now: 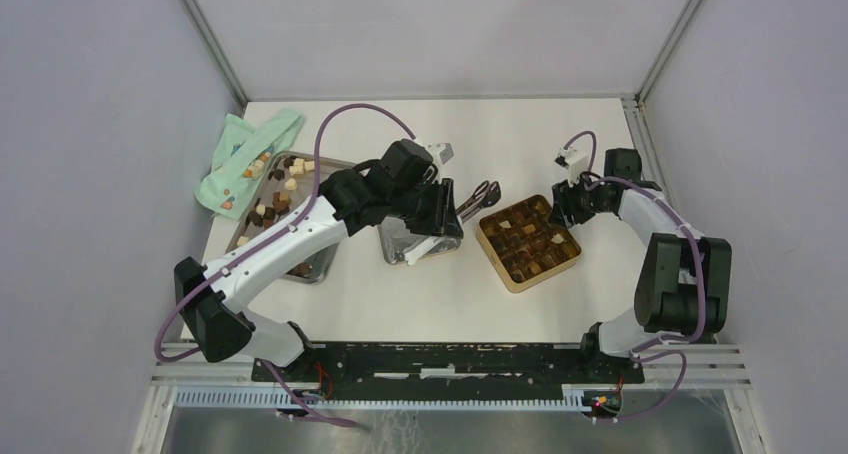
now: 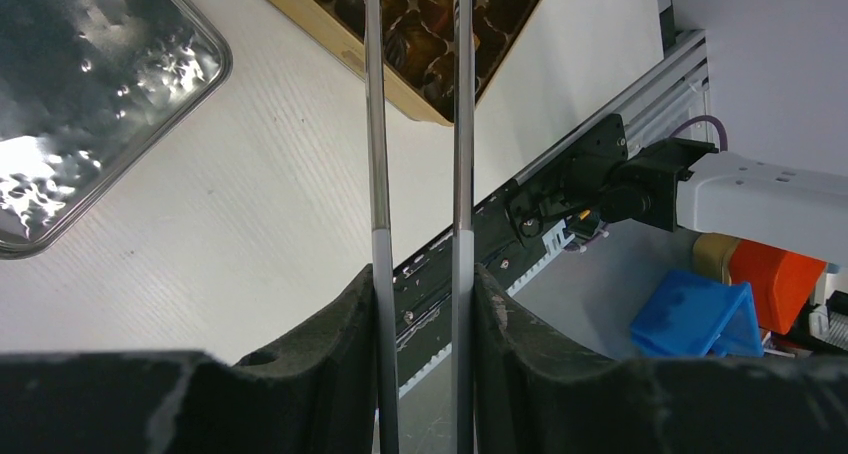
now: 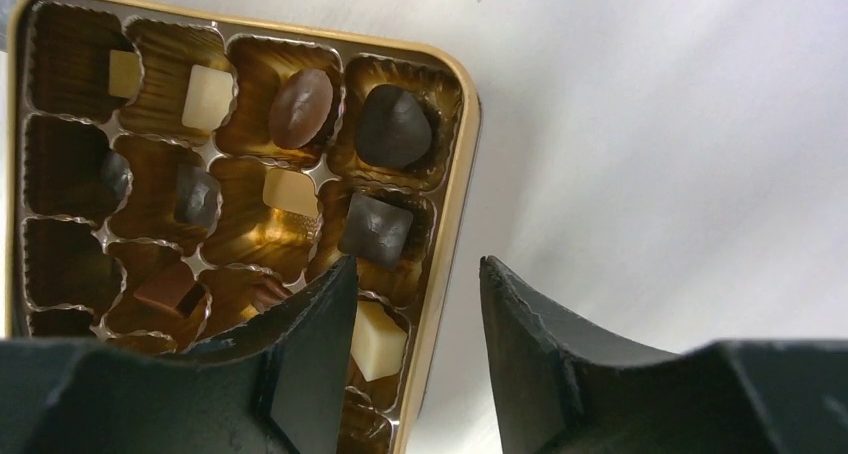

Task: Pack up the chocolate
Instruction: Pick up the packing box from the center of the board.

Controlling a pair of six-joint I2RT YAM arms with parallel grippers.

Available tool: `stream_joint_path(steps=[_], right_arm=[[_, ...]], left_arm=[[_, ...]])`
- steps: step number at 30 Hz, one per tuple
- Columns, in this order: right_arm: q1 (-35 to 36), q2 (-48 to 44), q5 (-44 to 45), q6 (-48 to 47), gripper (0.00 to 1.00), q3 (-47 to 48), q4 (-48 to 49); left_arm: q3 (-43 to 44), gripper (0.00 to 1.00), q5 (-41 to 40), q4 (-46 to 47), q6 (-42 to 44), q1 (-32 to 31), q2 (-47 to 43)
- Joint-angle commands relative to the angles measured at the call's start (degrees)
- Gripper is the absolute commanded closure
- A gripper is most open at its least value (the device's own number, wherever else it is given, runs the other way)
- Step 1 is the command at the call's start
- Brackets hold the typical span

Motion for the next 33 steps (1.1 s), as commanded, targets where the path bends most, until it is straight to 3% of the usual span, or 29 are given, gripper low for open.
stream_joint_path(steps=[1, 9, 15, 19, 33], right_arm=[[1.72, 1.87, 3.87, -1.23, 0.49, 2.35, -0.43], [3.76, 4.11, 5.43, -0.70, 0.71, 3.15, 1.14], [4.17, 2.60, 6.64, -0.01, 0.95, 2.05, 3.09], [4.17, -0.09, 6.60, 0.74, 1.00, 1.94, 4.28], [4.26, -17.50, 1.48, 0.64, 1.00, 5.68, 9.97]], left_arm=[[-0.50, 0.98, 1.64, 4.87, 0.87, -0.46, -1.52], [-1.42, 0.98, 1.97, 5.22, 1.31, -0.67, -2.28], [-2.40, 0.98, 3.14, 7.04, 1.39, -0.76, -3.07], [-3.34, 0.98, 4.34, 8.84, 1.89, -0.95, -3.89], [-4.58, 0.98, 4.47, 13.43, 4.60, -3.19, -6.64]])
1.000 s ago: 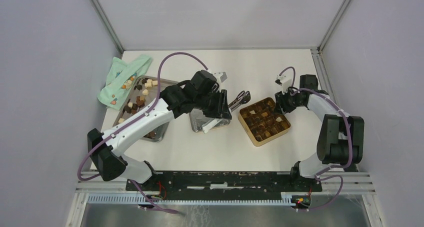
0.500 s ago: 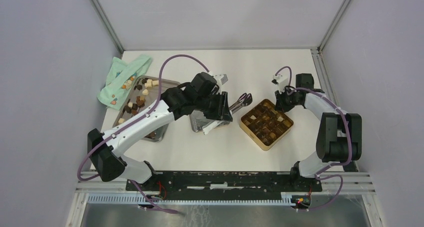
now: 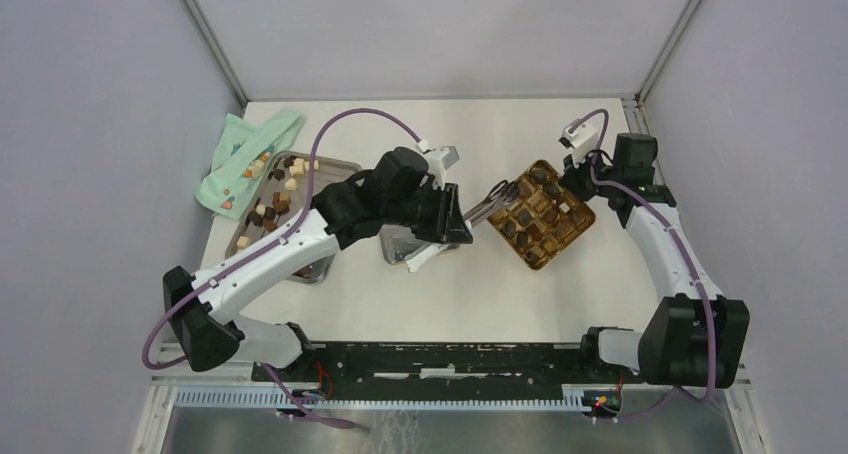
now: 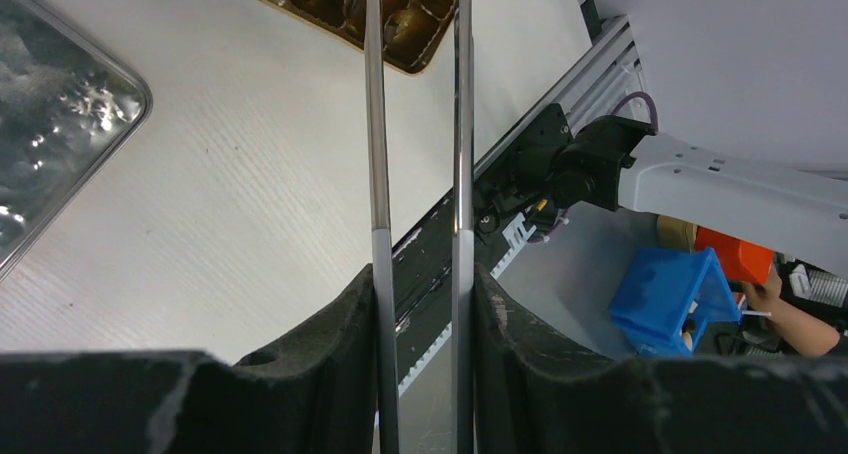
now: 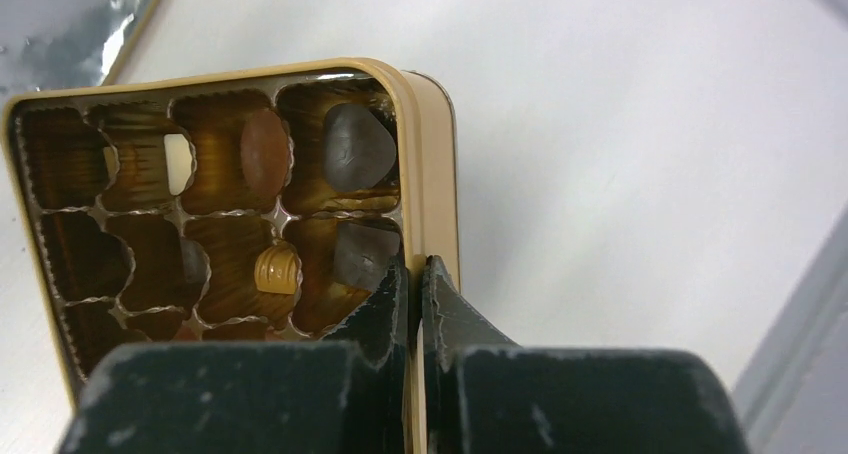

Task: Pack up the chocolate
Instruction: Pick up the packing box from the center of the board, then place the packing box at the center of the board.

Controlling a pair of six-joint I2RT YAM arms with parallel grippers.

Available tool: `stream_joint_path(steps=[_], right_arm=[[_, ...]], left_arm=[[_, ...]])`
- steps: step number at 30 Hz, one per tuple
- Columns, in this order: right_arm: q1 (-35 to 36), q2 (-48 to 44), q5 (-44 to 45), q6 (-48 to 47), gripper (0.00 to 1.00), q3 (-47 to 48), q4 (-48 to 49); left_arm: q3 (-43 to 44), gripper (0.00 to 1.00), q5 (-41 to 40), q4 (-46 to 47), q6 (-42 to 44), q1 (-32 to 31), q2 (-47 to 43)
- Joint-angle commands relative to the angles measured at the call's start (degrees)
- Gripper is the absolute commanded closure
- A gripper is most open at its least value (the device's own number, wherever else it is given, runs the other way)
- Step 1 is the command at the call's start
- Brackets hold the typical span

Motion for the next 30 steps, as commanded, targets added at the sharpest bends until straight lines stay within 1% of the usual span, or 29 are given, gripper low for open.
stream_joint_path(steps=[1, 5, 11, 14, 18, 24, 27, 28, 30], right_arm=[[0.30, -5.22, -3.68, 0.39, 1.00, 4.68, 4.50], [0.30, -5.85, -4.42, 0.98, 1.00, 5.57, 3.48], [0.30, -5.79, -4.67, 4.02, 1.00, 2.92, 4.44], [0.30, -2.85, -5.75, 6.59, 1.00, 0.18, 4.31], [0.26, 1.43, -6.67, 10.84, 1.00, -5.10, 7.01], [0.21, 6.29, -5.64, 11.41, 0.97, -6.46, 6.82], [0.21, 7.93, -5.99, 12.16, 0.92, -6.64, 6.53], [0.21, 8.17, -6.06, 12.24, 0.83, -6.44, 6.21], [0.09, 8.21, -6.05, 12.10, 0.69, -6.00, 5.58]], left_arm=[[0.13, 0.98, 1.52, 5.57, 4.59, -1.36, -2.63], [0.38, 0.98, 1.68, 5.96, 5.15, -2.31, -2.17], [1.00, 0.98, 1.84, 6.08, 5.66, -3.56, -1.28], [1.01, 0.98, 2.49, 6.30, 5.83, -4.26, -0.36], [0.94, 0.98, 2.71, 6.40, 6.13, -5.36, 1.35], [0.00, 0.98, 3.16, 6.37, 6.30, -6.74, 4.66], [0.23, 0.98, 3.02, 5.57, 6.88, -7.90, 6.93], [0.71, 0.98, 2.97, 4.92, 7.33, -8.45, 7.97], [2.16, 0.98, 2.47, 3.31, 8.50, -9.47, 10.32]])
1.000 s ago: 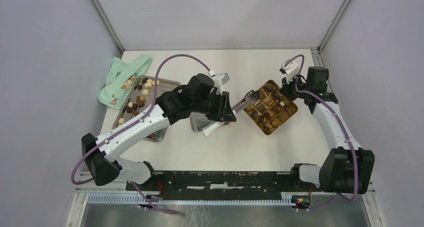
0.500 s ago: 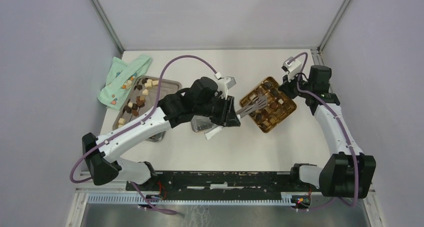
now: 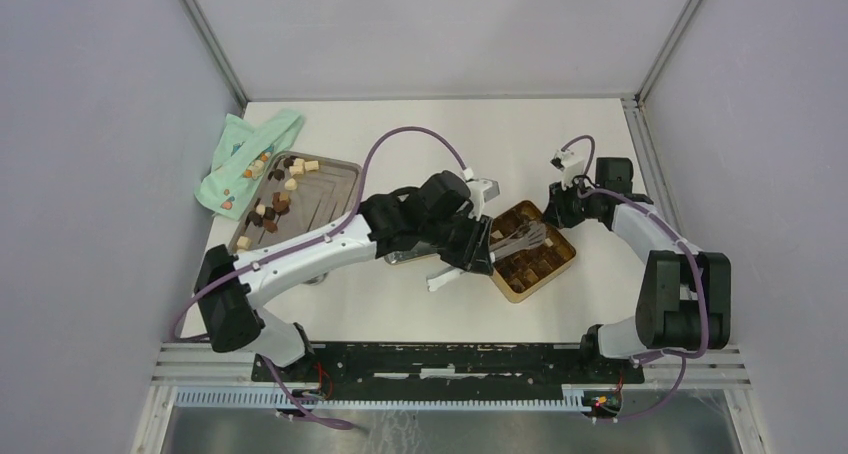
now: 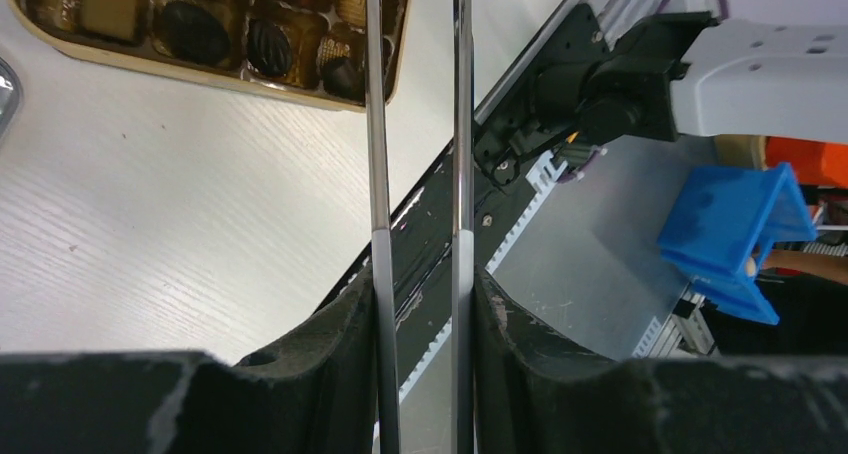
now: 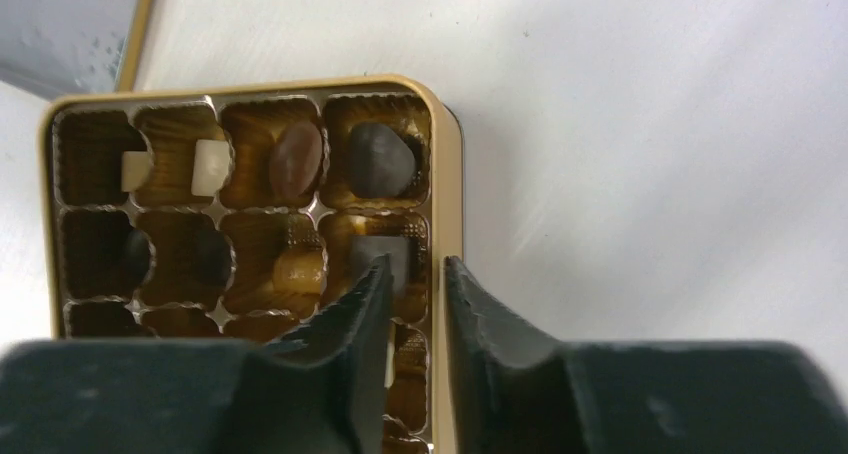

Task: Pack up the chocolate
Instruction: Place the packing box at the center of the board.

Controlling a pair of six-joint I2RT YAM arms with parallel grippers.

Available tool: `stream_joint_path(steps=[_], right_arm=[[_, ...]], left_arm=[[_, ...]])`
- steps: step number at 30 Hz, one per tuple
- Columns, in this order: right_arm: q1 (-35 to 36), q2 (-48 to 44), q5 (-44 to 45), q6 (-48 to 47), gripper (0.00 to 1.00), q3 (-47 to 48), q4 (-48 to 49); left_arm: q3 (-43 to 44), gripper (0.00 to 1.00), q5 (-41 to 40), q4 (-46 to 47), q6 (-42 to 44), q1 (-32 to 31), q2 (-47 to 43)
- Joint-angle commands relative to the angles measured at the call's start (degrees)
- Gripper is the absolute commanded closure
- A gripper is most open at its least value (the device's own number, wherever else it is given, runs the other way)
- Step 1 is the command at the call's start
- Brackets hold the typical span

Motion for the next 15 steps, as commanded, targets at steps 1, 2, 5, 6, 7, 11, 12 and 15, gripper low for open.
stream_joint_path(steps=[1, 2, 5, 6, 7, 11, 12, 15], right_arm=[[-0.08, -0.62, -2.00, 1.75, 0.63, 2.07, 2.49], [-0.43, -1.11, -2.05, 1.67, 0.58, 2.25, 2.23], [-2.28, -3.08, -3.12, 1.15, 0.47, 2.16, 1.61], [-3.29, -4.07, -3.72, 1.04, 0.45, 1.79, 1.68], [-4.20, -5.00, -4.33, 1.04, 0.42, 1.18, 1.95], [-9.28, -8.43, -7.56, 1.84, 0.37, -2.54, 4.28], [-10.42, -9.10, -8.18, 2.16, 0.36, -3.62, 4.94], [-13.17, -10.08, -9.62, 2.18, 0.36, -5.91, 5.61]], left_arm=[[3.49, 0.98, 0.67, -0.56, 4.64, -2.41, 4.16], [4.52, 0.98, 0.16, -1.57, 5.24, -2.89, 5.47], [6.44, 0.98, -0.90, -3.28, 6.17, -4.18, 8.09], [6.81, 0.98, -1.04, -3.36, 6.23, -4.46, 8.62], [7.12, 0.98, -1.06, -3.34, 6.23, -4.82, 9.18], [8.89, 0.98, -1.53, -3.58, 6.57, -5.68, 11.44], [9.43, 0.98, -1.71, -3.72, 6.65, -5.84, 12.07], [10.82, 0.98, -2.52, -4.11, 6.76, -6.01, 13.93]])
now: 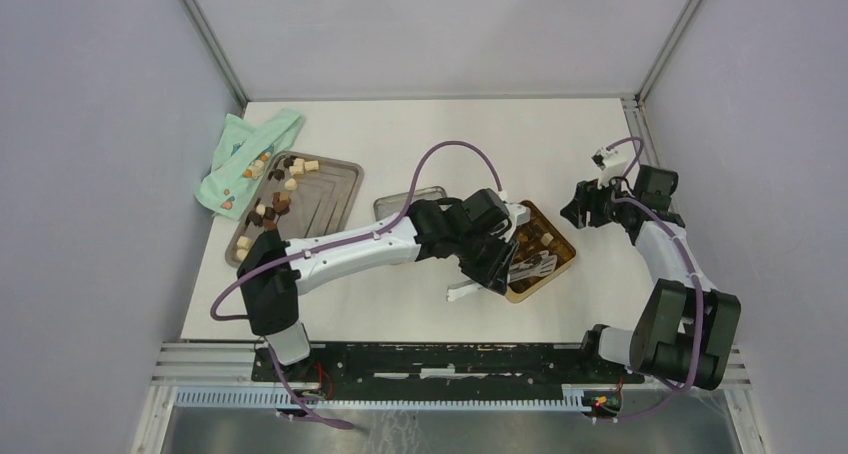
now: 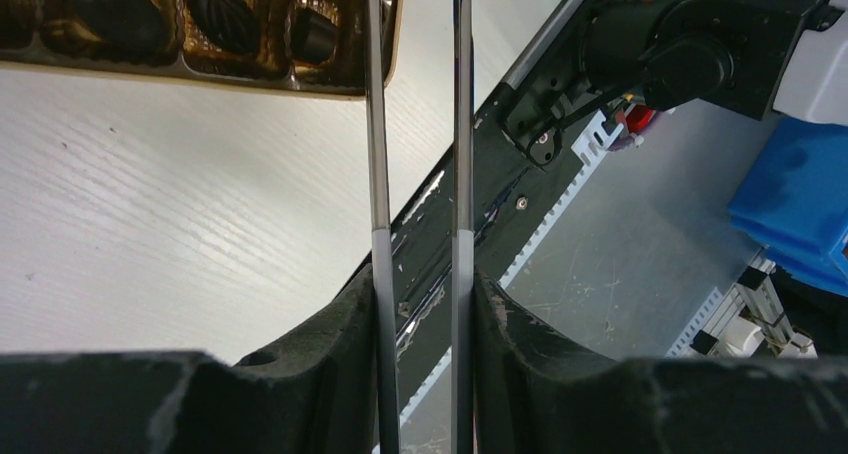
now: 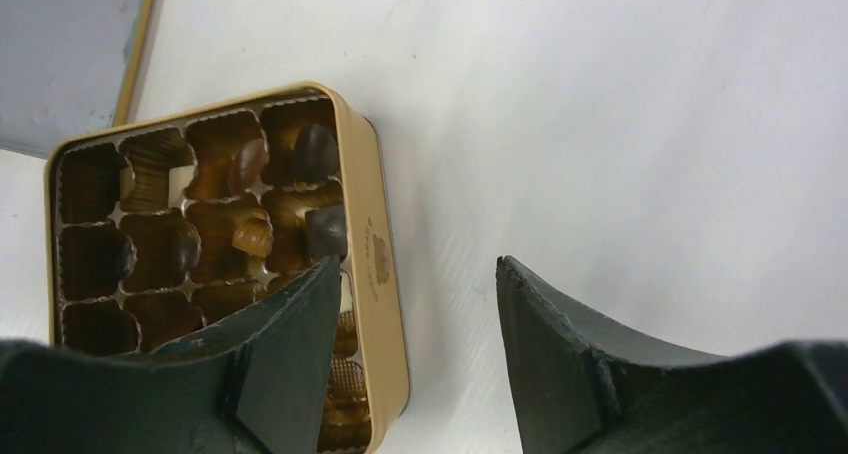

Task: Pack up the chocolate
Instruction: Place the packing box at the center of the board, then place the fake chocolate in the packing box.

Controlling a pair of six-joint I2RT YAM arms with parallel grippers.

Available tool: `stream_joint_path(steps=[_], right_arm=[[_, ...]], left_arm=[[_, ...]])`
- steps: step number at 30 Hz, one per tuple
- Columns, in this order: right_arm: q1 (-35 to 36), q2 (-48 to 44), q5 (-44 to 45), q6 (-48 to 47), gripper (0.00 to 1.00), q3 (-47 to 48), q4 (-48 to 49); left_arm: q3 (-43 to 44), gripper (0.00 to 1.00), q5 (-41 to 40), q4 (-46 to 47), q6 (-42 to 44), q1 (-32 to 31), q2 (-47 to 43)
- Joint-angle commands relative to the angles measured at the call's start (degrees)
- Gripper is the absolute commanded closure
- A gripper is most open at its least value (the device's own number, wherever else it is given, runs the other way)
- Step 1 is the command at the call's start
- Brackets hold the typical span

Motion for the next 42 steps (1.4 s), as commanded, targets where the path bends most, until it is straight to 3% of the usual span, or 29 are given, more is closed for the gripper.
stream_joint_path(steps=[1, 14, 25, 33, 42], right_arm=[[-3.17, -1.92, -4.07, 0.66, 0.36, -3.41, 2.45], [-5.64, -3.58, -6.41, 0.65, 0.36, -6.04, 3.46], [-6.86, -4.57, -7.64, 1.09, 0.35, -6.88, 4.17], [-7.40, -4.83, -8.08, 1.18, 0.35, -7.23, 4.26], [-7.58, -5.46, -8.56, 1.18, 0.35, -7.41, 4.13]], left_arm=[[4.57, 0.98, -1.39, 0.95, 3.01, -0.45, 1.75], [9.77, 0.91, -5.08, -1.06, 4.03, -0.45, 6.26], [12.30, 0.61, -5.82, -4.04, 5.00, -0.41, 8.52], [12.82, 0.56, -5.64, -4.11, 5.03, -0.48, 8.82], [12.37, 0.57, -6.50, -2.02, 4.32, -0.47, 6.40]])
